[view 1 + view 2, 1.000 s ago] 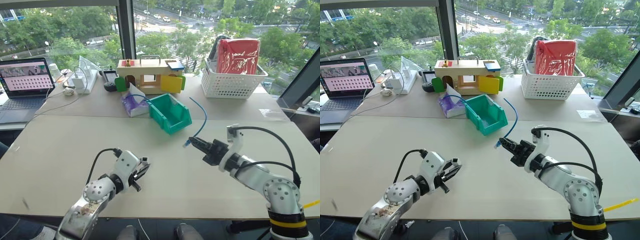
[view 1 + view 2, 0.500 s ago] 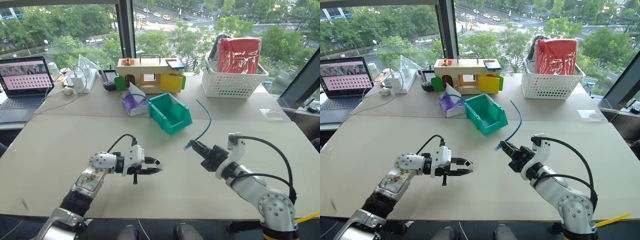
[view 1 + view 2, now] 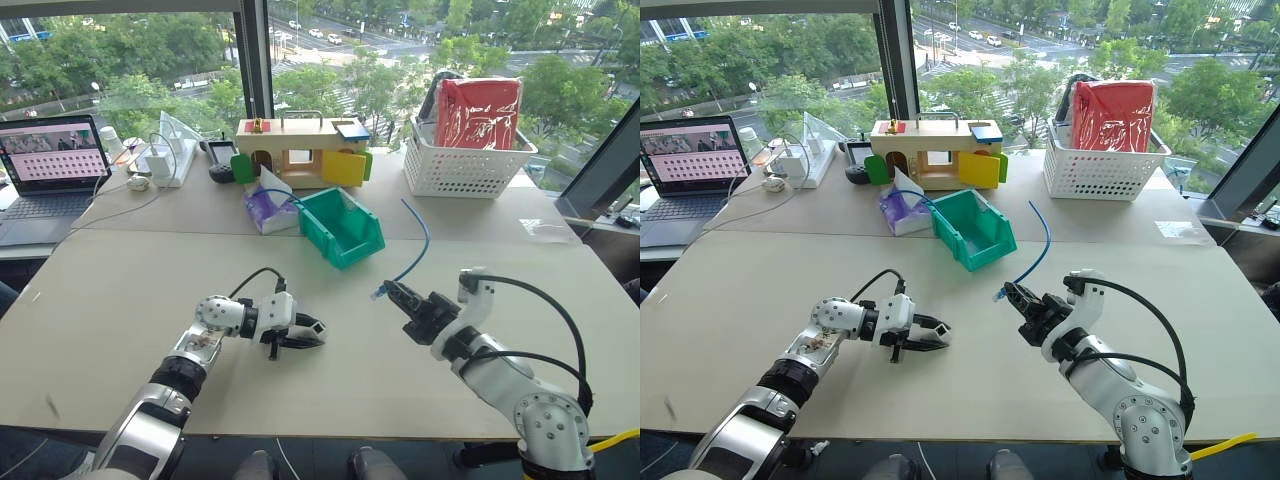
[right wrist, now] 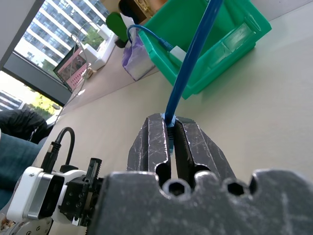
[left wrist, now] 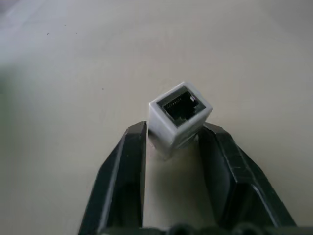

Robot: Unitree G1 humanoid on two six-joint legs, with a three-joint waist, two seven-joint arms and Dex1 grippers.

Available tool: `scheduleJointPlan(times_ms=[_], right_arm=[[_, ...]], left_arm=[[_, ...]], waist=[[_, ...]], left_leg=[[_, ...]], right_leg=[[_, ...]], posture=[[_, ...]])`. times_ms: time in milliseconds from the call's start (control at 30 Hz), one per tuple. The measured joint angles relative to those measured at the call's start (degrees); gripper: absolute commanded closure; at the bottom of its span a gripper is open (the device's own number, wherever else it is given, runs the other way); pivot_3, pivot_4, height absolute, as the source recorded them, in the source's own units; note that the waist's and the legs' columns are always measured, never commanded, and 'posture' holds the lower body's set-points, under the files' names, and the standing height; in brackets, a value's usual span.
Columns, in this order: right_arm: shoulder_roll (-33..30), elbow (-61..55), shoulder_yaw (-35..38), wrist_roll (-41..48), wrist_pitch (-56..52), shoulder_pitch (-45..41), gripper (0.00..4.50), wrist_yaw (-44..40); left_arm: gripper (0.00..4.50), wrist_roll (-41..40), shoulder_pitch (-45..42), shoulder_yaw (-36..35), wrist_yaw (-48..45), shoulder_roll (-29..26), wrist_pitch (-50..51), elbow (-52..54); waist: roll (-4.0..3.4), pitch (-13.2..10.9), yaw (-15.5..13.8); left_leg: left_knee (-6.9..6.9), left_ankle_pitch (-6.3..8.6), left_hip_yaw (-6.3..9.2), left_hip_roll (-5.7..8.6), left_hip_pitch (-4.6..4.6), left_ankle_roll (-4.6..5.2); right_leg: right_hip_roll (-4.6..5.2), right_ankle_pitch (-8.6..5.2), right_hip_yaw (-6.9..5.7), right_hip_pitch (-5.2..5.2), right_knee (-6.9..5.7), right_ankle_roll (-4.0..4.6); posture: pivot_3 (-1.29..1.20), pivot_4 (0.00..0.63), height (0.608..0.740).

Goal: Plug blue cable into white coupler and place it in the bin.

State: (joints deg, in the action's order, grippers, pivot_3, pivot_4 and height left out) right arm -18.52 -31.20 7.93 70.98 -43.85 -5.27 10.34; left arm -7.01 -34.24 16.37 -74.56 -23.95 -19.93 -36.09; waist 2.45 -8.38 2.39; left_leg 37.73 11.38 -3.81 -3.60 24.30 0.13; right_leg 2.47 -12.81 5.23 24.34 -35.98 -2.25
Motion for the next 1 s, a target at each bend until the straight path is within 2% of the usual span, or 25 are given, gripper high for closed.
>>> scheduleJointPlan(times_ms=[167, 367, 500, 833, 1000], right_arm=[[-0.01, -0.18, 0.01, 0.00, 0.00, -0.06, 4.50, 0.00], [-0.01, -0.24, 0.00, 0.02, 0.00, -0.14, 4.50, -0.01], [-0.01, -0.25, -0.11, 0.01, -0.01, -0.32, 4.50, -0.05], [0.04, -0.32, -0.28, -0.06, 0.00, -0.47, 4.50, -0.13], [0.09, -0.32, -0.39, -0.07, 0.00, -0.50, 4.50, -0.17]], left_arm=[[0.03, -0.08, -0.34, -0.95, -0.09, 0.48, 1.33, -0.62], [0.03, -0.93, 1.69, -1.68, -1.15, 0.34, 6.17, 2.68], [0.03, -1.66, 5.82, -2.61, 0.18, -0.19, 11.32, 9.58], [0.03, -2.50, 18.84, -6.21, 20.09, 1.82, 37.31, 35.29], [0.03, -3.55, 21.43, -6.15, 25.70, 3.00, 46.14, 42.96]], waist=[[0.00, 0.00, 0.11], [0.00, 0.00, 0.16], [-0.01, 0.01, 0.16], [-0.03, 0.01, 0.19], [-0.03, 0.01, 0.16]], left_leg=[[-0.01, 0.03, 0.00, 0.01, 0.03, 0.05], [-0.01, 0.04, 0.00, 0.00, 0.02, 0.05], [-0.01, 0.04, 0.00, 0.00, 0.01, 0.05], [-0.01, 0.04, 0.01, -0.04, -0.08, 0.05], [-0.01, 0.04, 0.01, -0.03, -0.10, 0.05]], right_leg=[[0.00, 0.01, 0.00, 0.02, 0.01, 0.02], [0.00, 0.00, 0.00, 0.01, 0.00, 0.02], [0.01, 0.00, 0.01, 0.01, 0.00, 0.03], [0.00, -0.09, 0.02, -0.02, -0.04, -0.13], [0.00, -0.19, 0.03, -0.02, -0.06, -0.24]], posture=[[0.00, 0.150, 0.737], [0.00, 0.150, 0.737], [0.00, 0.150, 0.737], [0.00, 0.150, 0.737], [0.00, 0.150, 0.737]])
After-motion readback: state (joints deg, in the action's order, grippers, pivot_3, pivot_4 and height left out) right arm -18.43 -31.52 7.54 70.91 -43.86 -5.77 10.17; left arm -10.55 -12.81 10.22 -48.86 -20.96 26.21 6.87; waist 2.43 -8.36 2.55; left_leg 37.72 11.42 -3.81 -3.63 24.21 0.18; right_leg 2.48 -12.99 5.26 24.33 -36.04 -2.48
